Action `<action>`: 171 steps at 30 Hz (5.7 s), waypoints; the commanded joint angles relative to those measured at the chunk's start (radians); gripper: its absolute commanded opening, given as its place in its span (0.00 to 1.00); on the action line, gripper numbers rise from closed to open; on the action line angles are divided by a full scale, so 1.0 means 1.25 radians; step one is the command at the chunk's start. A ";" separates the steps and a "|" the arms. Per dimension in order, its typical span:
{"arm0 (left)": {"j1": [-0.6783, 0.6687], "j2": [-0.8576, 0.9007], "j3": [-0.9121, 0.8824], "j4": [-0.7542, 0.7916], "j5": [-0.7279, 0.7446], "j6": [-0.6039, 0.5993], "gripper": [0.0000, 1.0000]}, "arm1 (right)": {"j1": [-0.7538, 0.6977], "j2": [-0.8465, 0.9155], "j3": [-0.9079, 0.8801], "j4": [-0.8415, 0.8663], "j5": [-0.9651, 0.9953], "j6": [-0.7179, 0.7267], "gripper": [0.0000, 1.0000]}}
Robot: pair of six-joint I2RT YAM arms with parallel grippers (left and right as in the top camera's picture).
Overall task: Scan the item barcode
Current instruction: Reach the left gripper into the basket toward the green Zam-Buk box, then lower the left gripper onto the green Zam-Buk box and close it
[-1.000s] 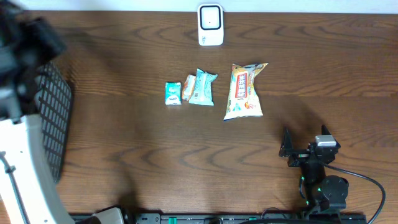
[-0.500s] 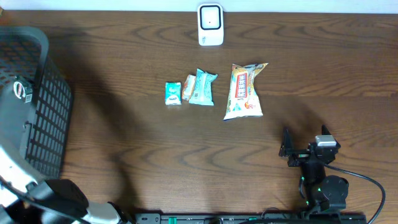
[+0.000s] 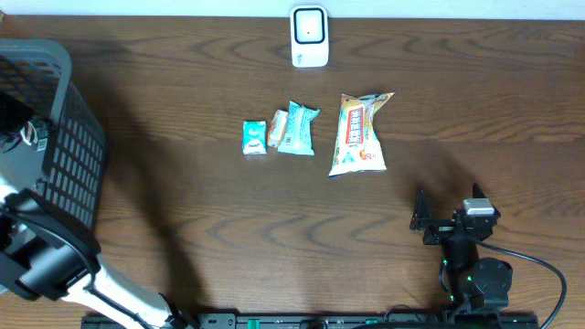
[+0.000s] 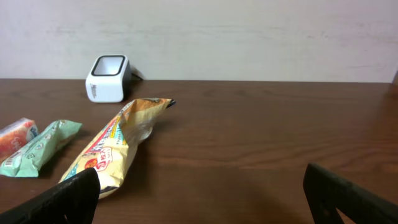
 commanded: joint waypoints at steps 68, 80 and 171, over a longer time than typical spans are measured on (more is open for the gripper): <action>-0.013 0.113 -0.161 0.346 0.023 0.305 0.73 | 0.004 -0.004 -0.001 -0.003 0.003 0.009 0.99; -0.012 0.170 -0.161 0.375 -0.020 0.306 0.69 | 0.004 -0.004 -0.001 -0.003 0.003 0.009 0.99; -0.002 0.077 -0.161 0.234 -0.113 0.053 0.29 | 0.004 -0.002 -0.001 -0.003 0.003 0.009 0.99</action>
